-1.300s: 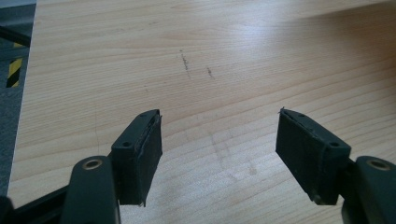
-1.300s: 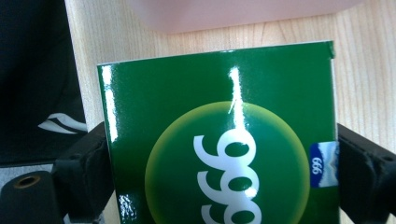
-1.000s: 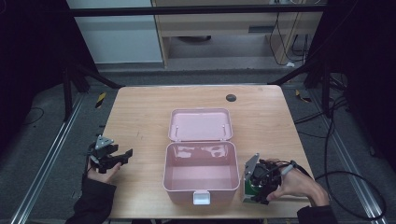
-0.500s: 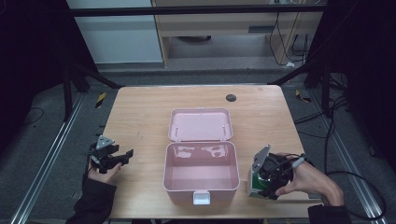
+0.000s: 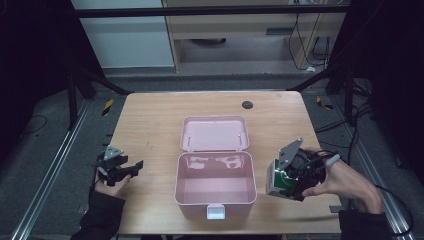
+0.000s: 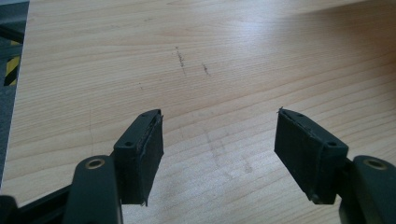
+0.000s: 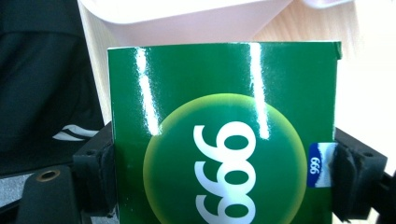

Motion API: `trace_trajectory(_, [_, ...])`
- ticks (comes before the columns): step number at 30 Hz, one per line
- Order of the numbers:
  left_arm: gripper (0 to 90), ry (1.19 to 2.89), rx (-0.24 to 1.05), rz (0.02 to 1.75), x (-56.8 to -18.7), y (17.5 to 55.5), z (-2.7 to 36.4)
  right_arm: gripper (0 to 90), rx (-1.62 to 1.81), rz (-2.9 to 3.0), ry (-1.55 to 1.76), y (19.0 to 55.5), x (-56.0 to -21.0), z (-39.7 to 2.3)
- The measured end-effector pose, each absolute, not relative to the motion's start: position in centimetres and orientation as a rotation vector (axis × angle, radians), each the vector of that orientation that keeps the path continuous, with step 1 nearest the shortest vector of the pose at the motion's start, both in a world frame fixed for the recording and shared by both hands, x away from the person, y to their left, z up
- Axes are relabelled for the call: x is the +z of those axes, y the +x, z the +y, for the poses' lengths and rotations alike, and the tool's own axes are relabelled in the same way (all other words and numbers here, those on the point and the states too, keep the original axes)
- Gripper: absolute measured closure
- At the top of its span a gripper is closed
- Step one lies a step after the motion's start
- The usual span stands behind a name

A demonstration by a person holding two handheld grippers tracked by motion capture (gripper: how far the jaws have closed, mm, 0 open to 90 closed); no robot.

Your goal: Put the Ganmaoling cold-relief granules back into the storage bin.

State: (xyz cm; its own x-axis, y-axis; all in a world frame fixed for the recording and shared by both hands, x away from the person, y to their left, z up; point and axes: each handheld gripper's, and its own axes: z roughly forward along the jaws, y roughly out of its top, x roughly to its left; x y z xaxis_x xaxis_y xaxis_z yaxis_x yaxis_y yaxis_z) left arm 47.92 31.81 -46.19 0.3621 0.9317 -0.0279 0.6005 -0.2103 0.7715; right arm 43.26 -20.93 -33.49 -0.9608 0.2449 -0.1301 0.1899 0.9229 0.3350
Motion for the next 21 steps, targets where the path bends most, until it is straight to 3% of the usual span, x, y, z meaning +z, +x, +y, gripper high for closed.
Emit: trace_trajectory(21, [32.3, 1.916, 0.591, 1.330, -46.2, 47.9, 31.9, 16.3, 0.516, 2.895, 0.257, 43.7, -28.6, -19.2])
